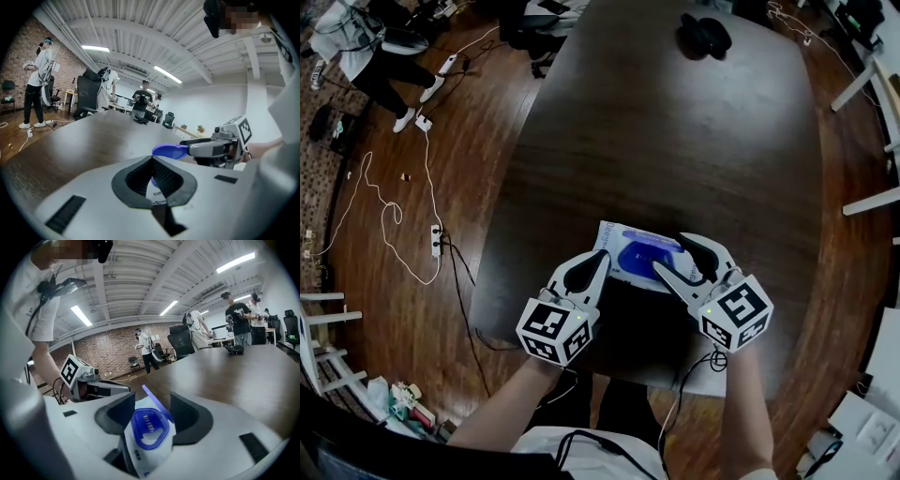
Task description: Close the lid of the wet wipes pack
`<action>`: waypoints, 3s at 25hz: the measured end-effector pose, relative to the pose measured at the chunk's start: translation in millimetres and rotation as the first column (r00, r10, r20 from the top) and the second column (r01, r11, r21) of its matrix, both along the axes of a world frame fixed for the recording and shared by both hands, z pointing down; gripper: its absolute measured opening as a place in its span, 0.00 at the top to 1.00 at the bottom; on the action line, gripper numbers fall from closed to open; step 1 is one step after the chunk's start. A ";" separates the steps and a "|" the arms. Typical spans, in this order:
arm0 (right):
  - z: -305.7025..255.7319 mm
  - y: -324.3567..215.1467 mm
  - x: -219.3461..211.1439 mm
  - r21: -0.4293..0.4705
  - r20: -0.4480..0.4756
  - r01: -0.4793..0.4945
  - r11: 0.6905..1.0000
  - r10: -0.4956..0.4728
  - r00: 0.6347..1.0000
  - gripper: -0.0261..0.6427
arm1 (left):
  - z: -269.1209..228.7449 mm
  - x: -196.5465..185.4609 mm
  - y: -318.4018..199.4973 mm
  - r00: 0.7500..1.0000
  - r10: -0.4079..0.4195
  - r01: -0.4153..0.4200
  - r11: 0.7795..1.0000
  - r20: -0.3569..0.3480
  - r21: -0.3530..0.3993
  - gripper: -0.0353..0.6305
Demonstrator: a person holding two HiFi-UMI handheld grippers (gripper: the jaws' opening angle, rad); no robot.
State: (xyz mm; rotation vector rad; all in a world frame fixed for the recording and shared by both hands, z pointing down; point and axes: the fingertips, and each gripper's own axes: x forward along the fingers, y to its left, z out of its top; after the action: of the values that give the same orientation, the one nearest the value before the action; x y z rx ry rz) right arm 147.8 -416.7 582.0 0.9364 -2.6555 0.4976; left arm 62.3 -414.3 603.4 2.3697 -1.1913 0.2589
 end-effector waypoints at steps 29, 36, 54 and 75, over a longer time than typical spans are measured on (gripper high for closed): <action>38.2 58.2 -44.2 -0.071 -0.082 0.031 0.997 -0.037 0.996 0.63 | -12.1 -6.1 43.2 0.999 0.041 -0.041 0.999 -0.001 0.026 0.95; 50.7 58.7 -54.5 -0.104 -0.132 0.051 0.993 -0.065 0.989 0.63 | -14.2 -6.5 42.9 0.999 0.041 -0.041 0.999 -0.005 0.025 0.95; 68.3 58.8 -58.9 -0.168 -0.232 0.049 0.985 -0.088 0.969 0.63 | -22.1 -9.3 29.2 0.997 0.065 -0.064 0.998 -0.032 0.028 0.95; 9.8 60.1 -48.4 -0.132 -0.079 -0.142 0.981 0.133 0.988 0.63 | -75.8 -34.7 29.1 0.994 0.095 -0.089 0.991 -0.057 0.098 0.95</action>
State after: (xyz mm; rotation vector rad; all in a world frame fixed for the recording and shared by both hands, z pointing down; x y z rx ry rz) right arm 99.3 -356.6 591.8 1.0790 -2.4700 0.6581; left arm 27.6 -385.2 527.6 2.5002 -1.0900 0.1612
